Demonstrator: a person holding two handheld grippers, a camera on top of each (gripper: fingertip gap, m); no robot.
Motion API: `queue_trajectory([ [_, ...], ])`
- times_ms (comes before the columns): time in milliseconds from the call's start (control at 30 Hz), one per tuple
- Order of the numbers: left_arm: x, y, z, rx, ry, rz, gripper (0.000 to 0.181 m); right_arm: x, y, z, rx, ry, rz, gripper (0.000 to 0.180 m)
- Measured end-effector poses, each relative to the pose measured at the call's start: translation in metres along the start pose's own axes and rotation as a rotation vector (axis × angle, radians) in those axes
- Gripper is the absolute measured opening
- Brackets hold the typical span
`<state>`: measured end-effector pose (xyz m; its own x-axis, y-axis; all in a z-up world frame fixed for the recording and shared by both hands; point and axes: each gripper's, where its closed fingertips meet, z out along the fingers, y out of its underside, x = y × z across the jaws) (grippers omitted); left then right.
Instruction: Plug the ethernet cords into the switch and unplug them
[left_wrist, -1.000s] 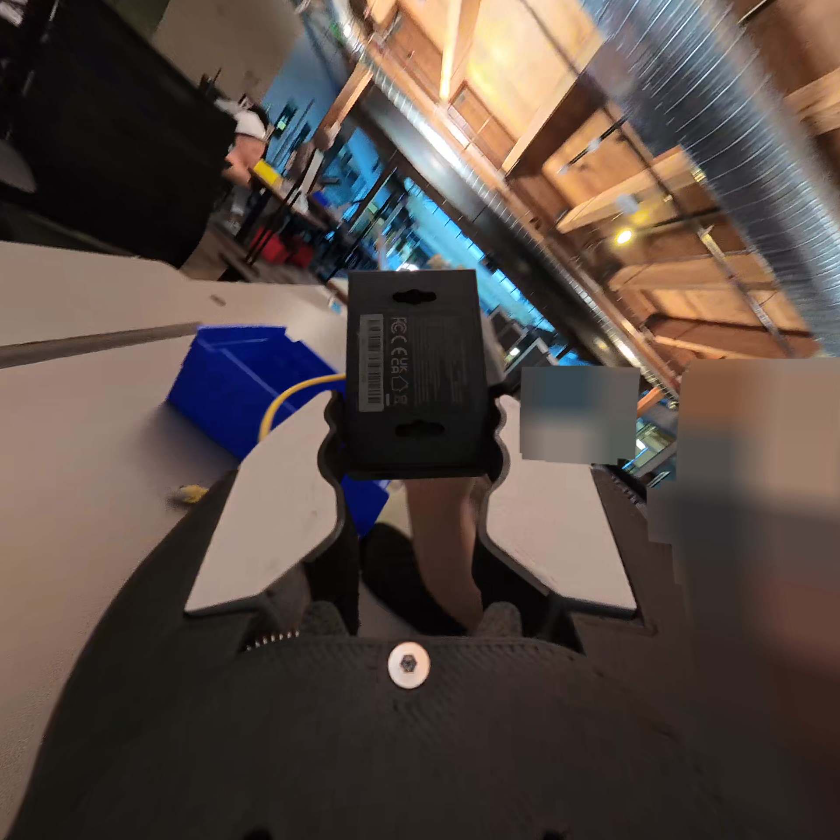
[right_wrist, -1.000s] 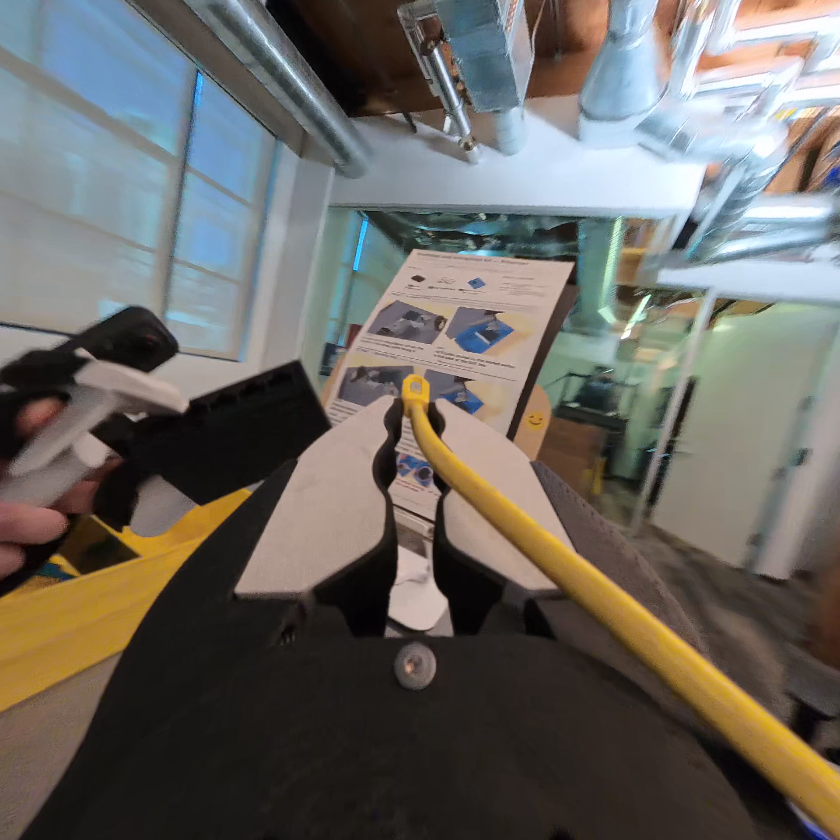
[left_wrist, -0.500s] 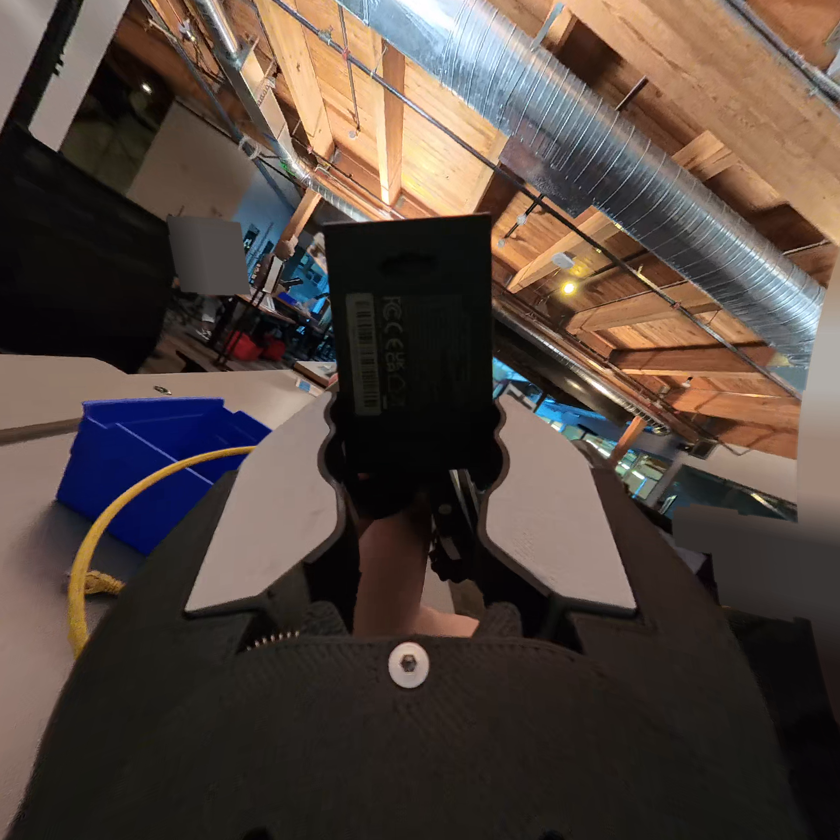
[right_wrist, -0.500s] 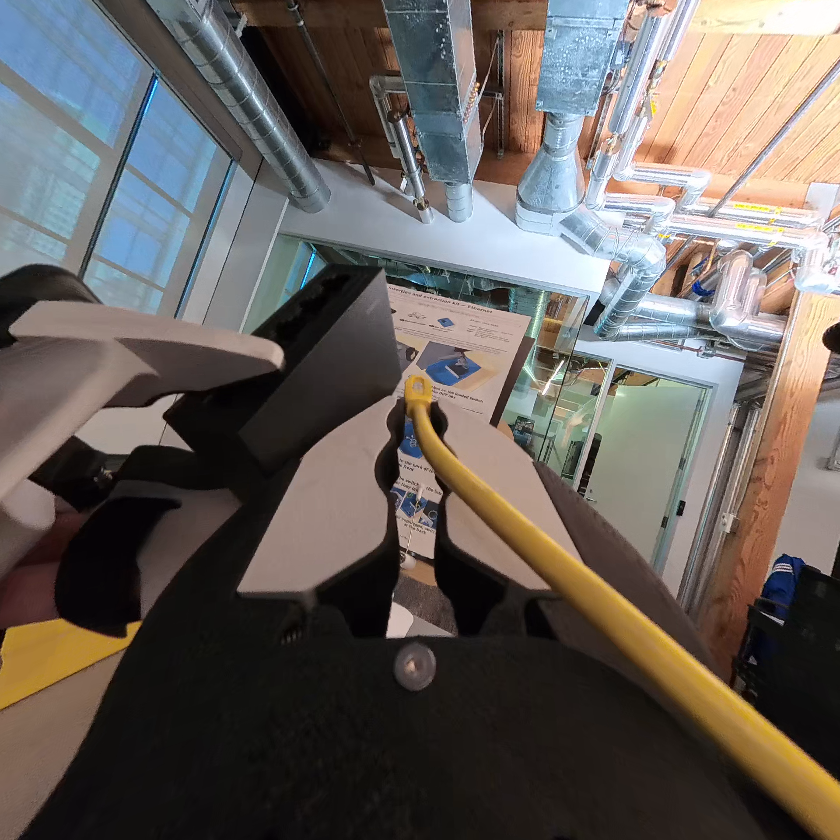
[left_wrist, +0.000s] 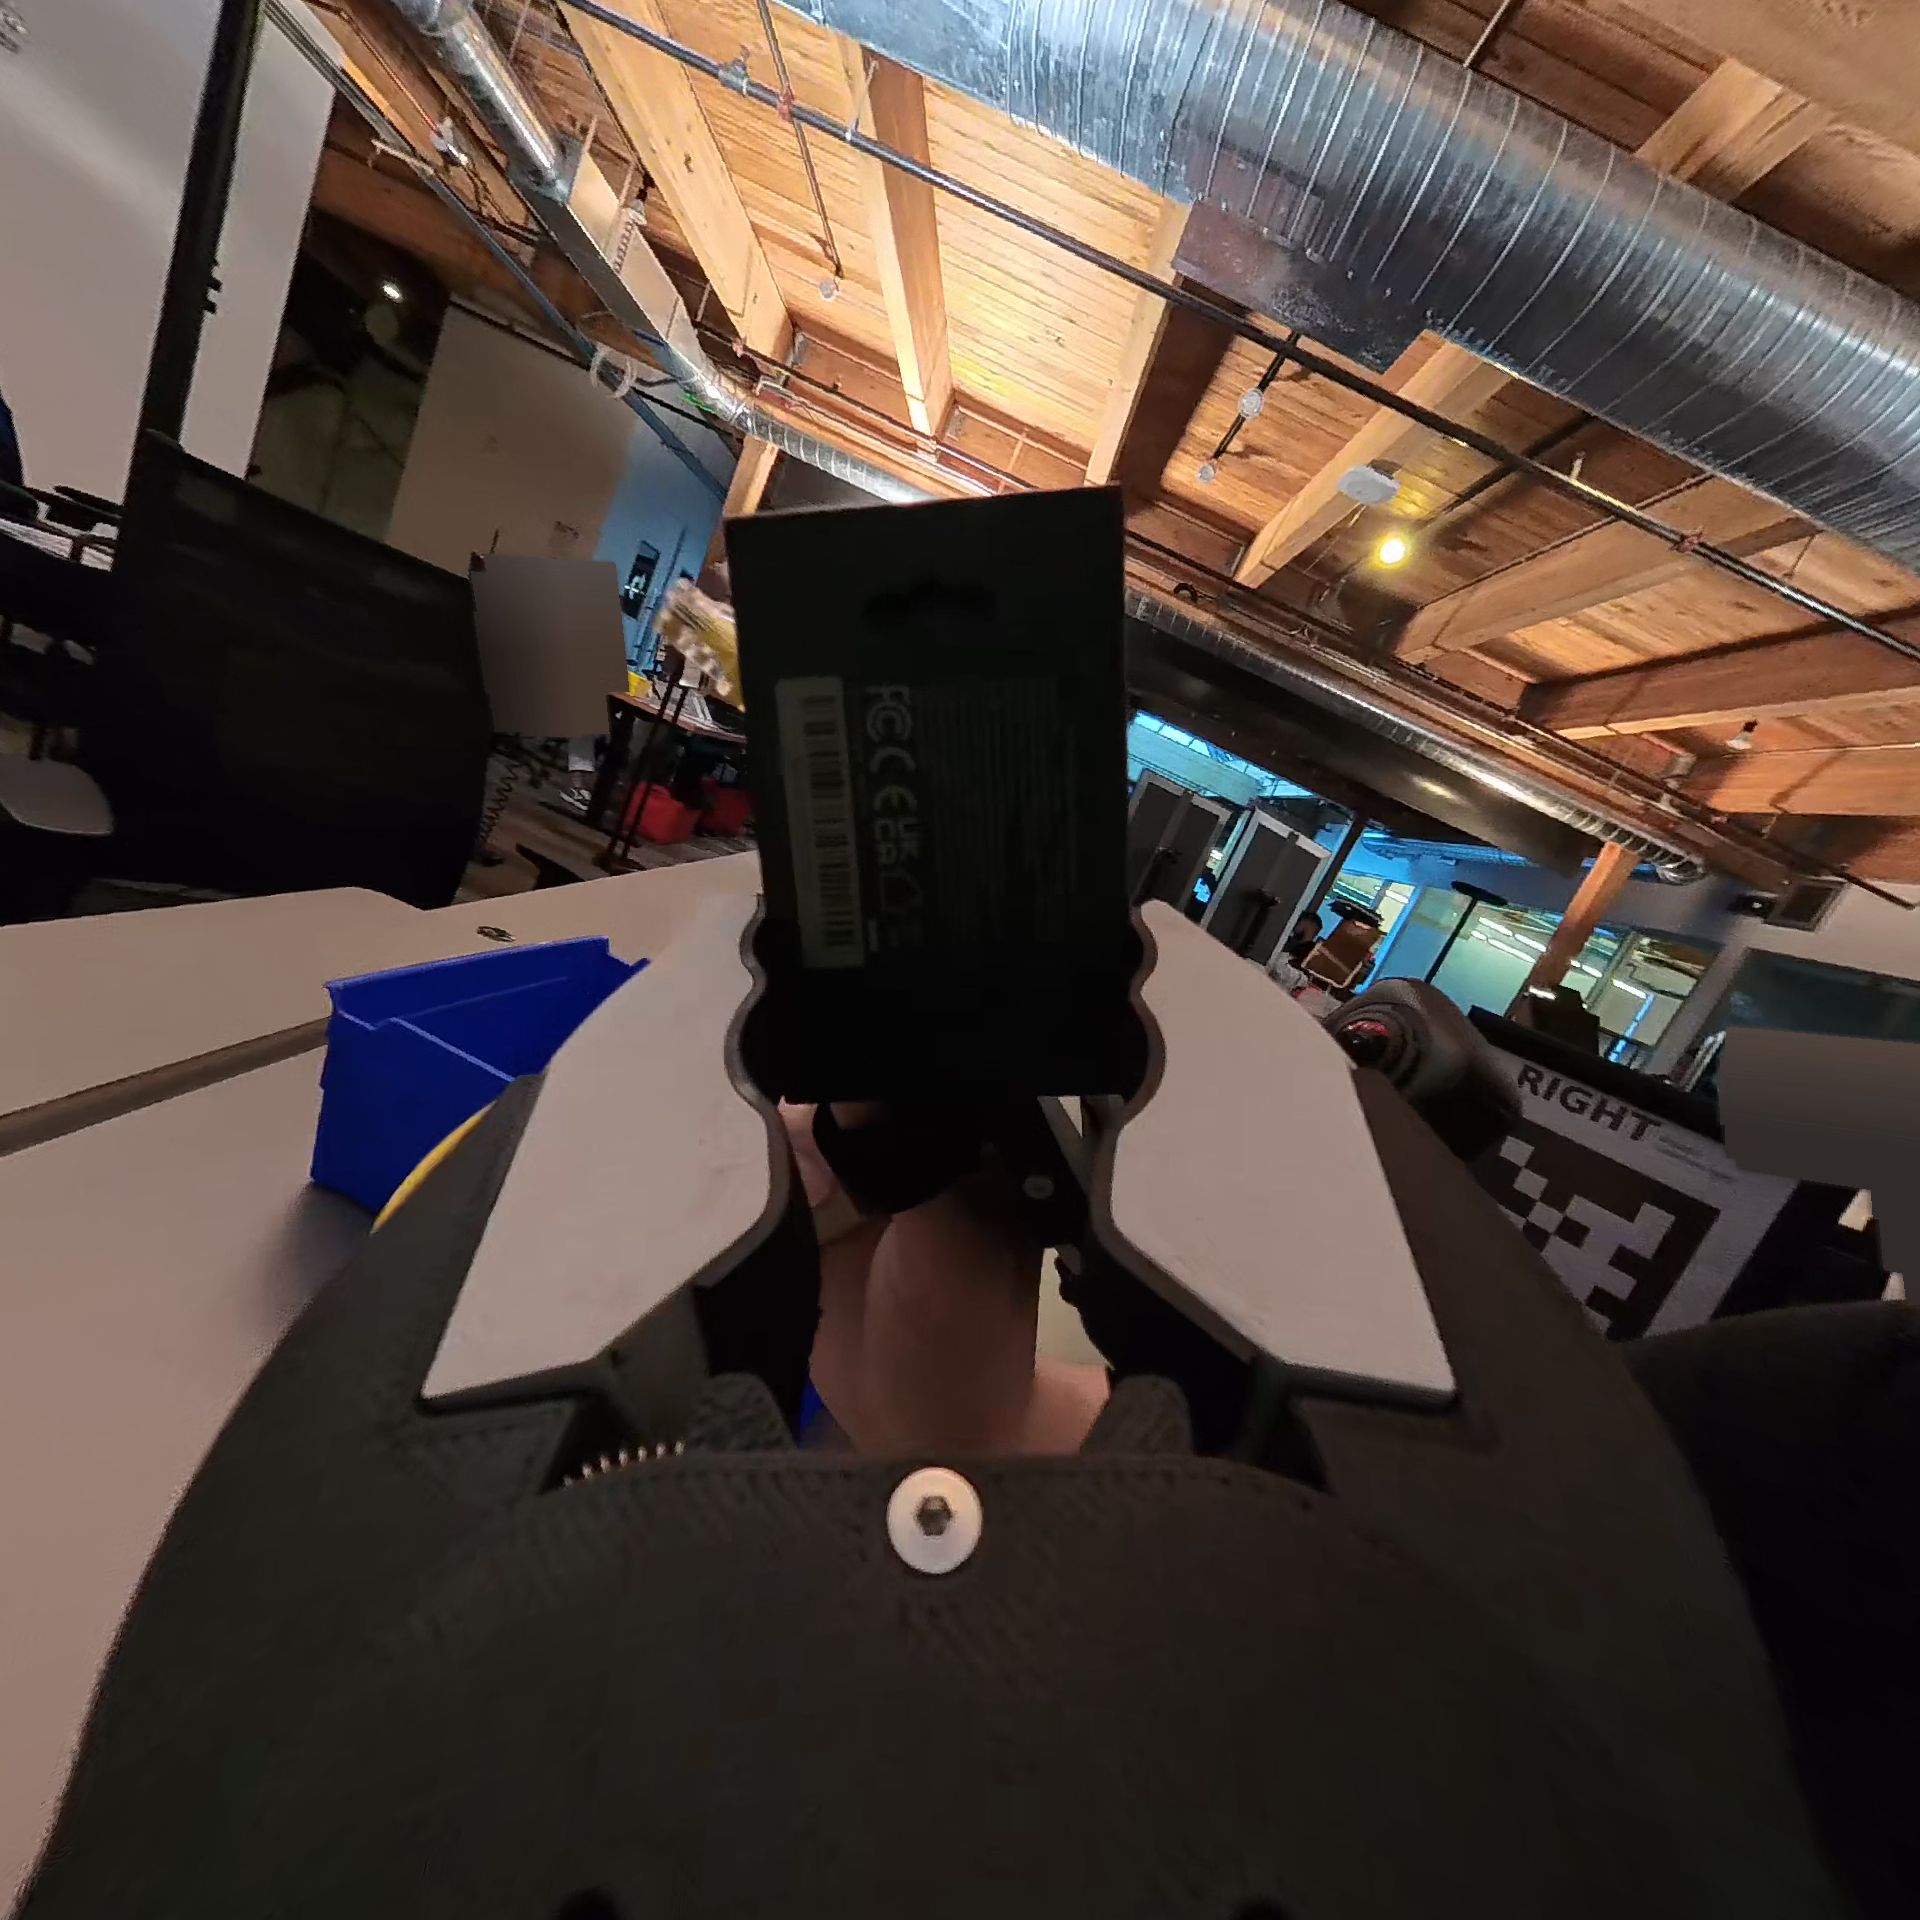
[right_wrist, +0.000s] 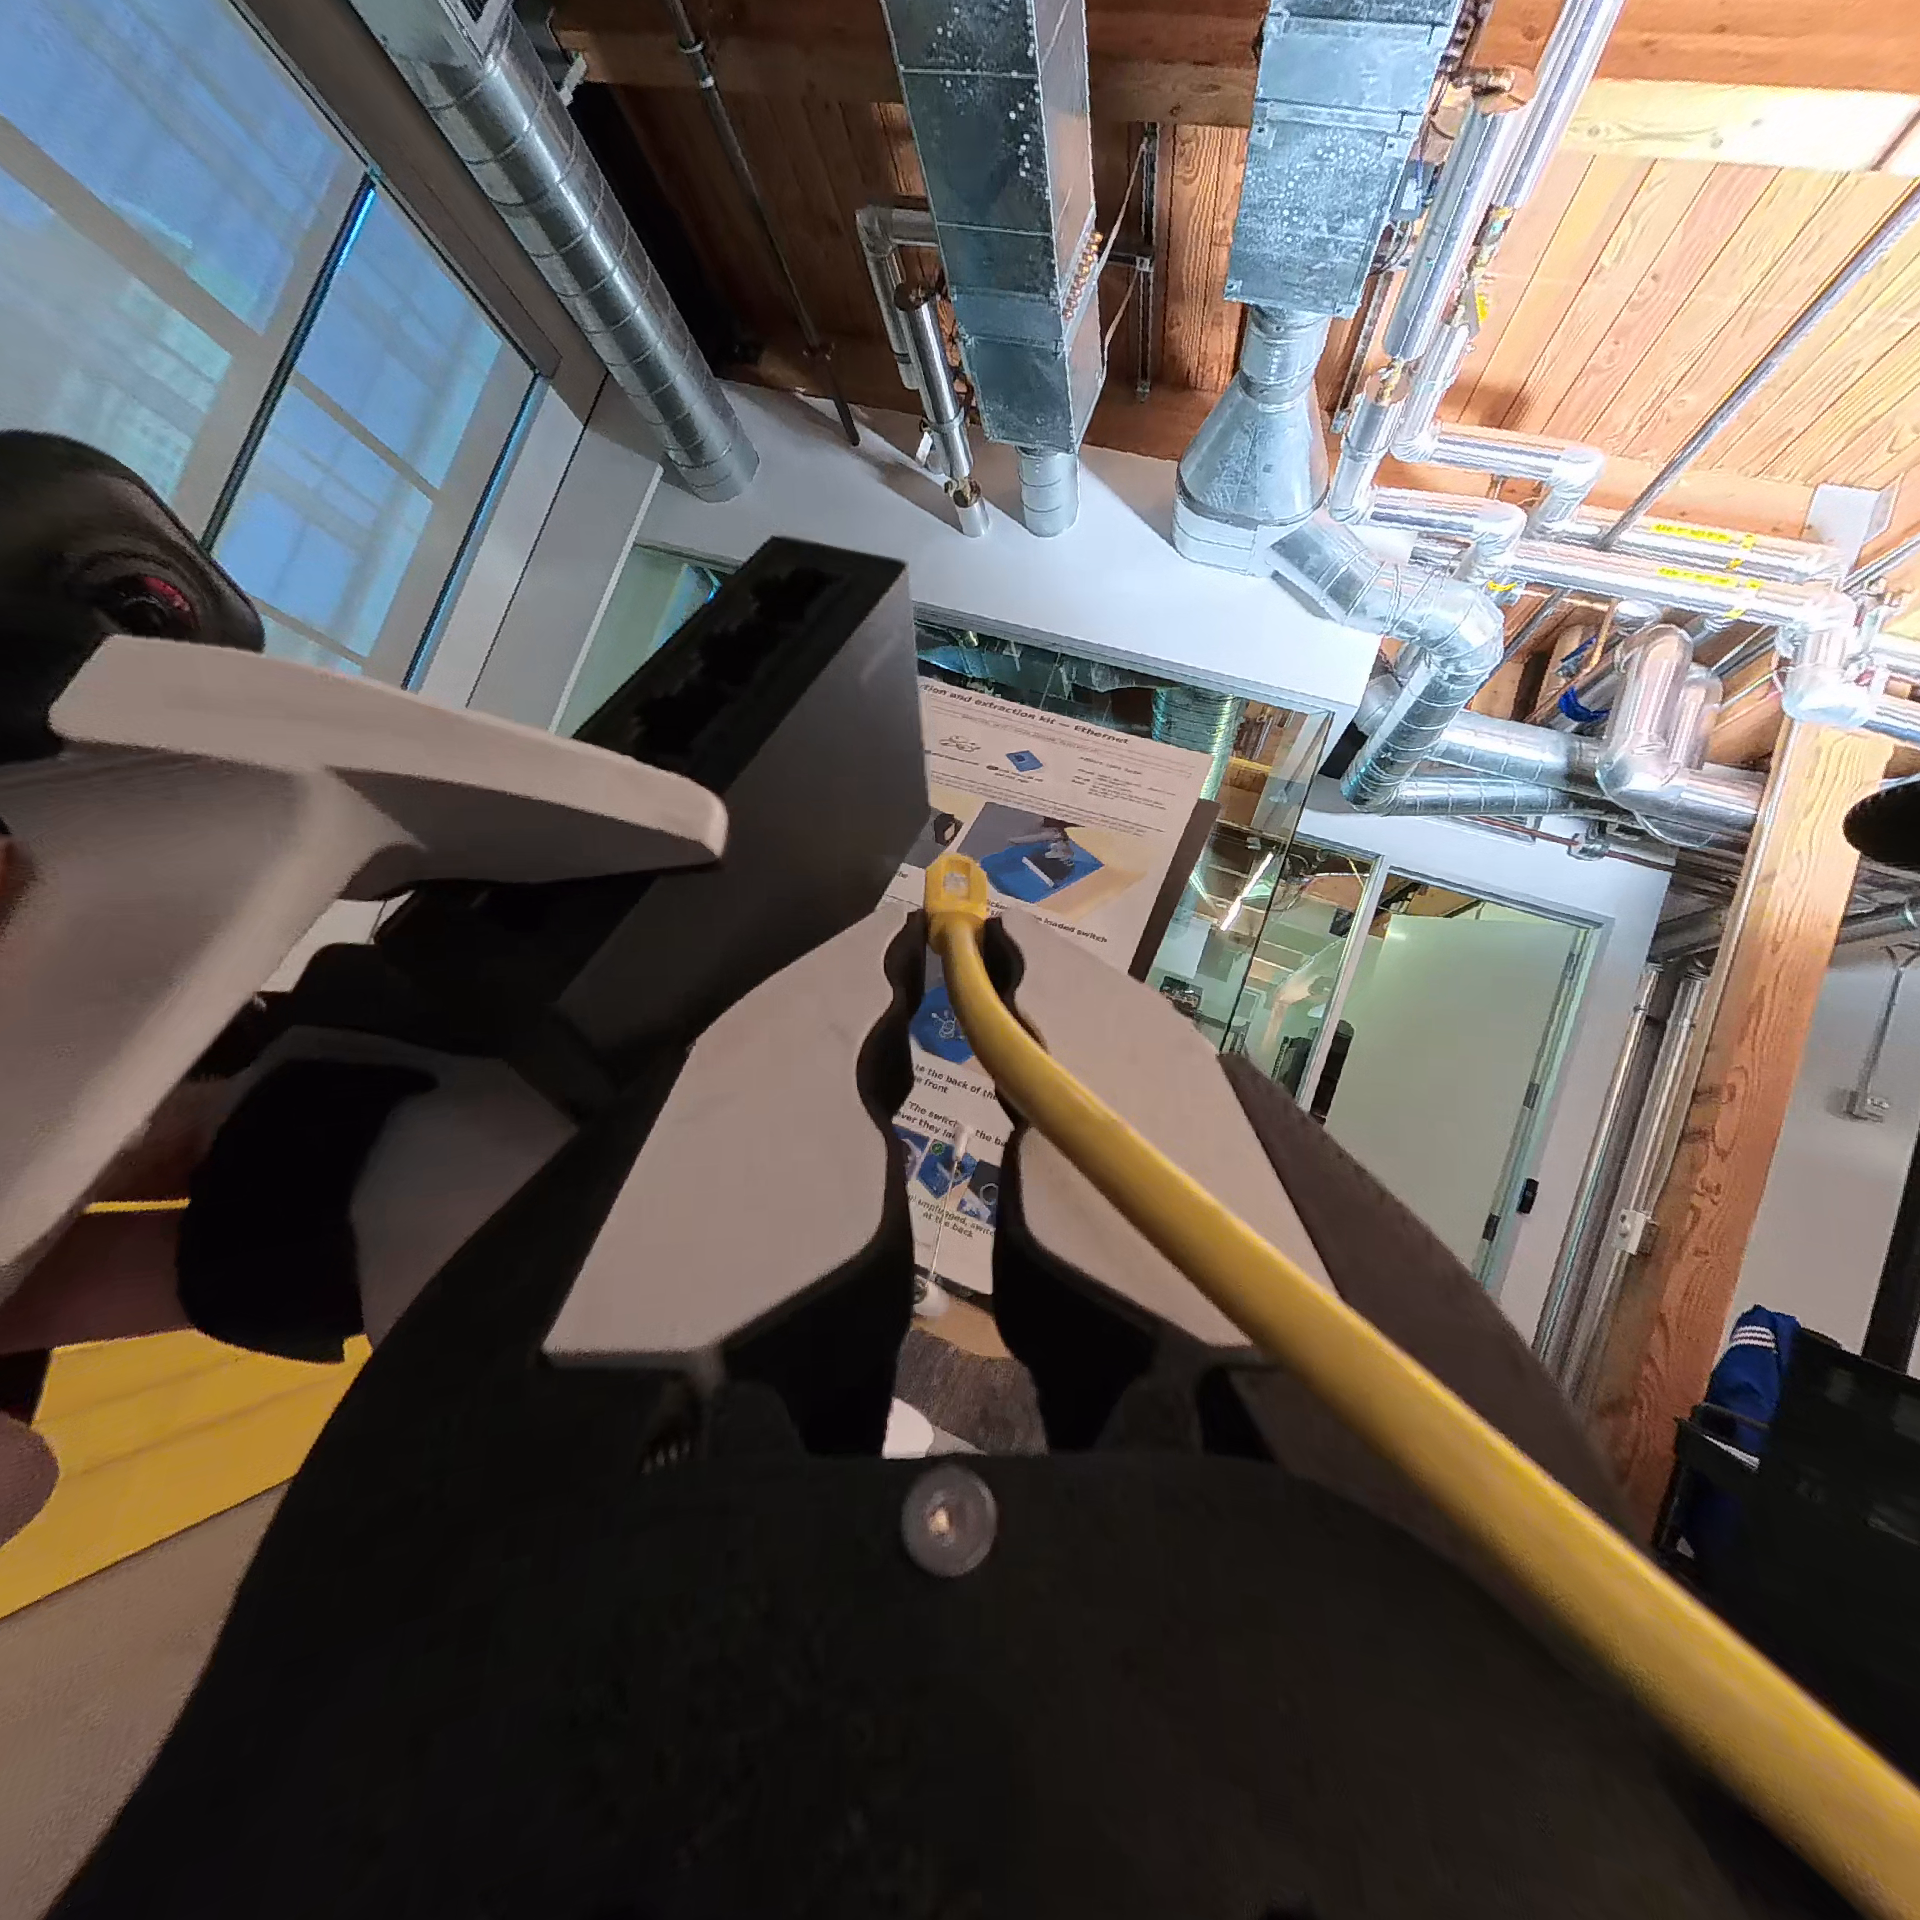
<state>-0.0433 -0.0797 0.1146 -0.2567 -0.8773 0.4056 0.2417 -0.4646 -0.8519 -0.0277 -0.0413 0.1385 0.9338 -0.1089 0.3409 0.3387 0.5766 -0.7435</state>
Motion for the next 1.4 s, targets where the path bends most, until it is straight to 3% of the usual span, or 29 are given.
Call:
queue_trajectory([
  [33,-0.001,0.000,-0.001,0.005,0.007,0.001,0.061,-0.001,0.001,0.000,-0.001,-0.005,0.000,0.011],
  [200,-0.011,0.003,-0.004,-0.042,-0.034,0.049,0.061,-0.005,0.011,0.003,-0.035,-0.024,-0.014,0.011],
  [400,-0.045,-0.012,-0.027,-0.206,-0.287,0.352,0.060,0.004,0.017,0.009,-0.064,-0.097,-0.063,0.011],
  [500,-0.060,-0.025,-0.046,-0.270,-0.395,0.445,0.060,-0.001,0.008,0.009,-0.050,-0.227,-0.107,0.011],
  [567,-0.061,-0.033,-0.054,-0.278,-0.402,0.446,0.060,-0.013,0.003,0.006,-0.039,-0.322,-0.194,0.011],
  [833,-0.075,-0.035,-0.076,-0.411,-0.452,0.439,0.060,-0.042,-0.012,0.000,-0.005,-0.348,-0.490,0.011],
  [1400,-0.073,-0.023,-0.076,-0.517,-0.438,0.538,0.060,-0.057,-0.012,-0.005,0.017,-0.437,-0.447,0.011],
])
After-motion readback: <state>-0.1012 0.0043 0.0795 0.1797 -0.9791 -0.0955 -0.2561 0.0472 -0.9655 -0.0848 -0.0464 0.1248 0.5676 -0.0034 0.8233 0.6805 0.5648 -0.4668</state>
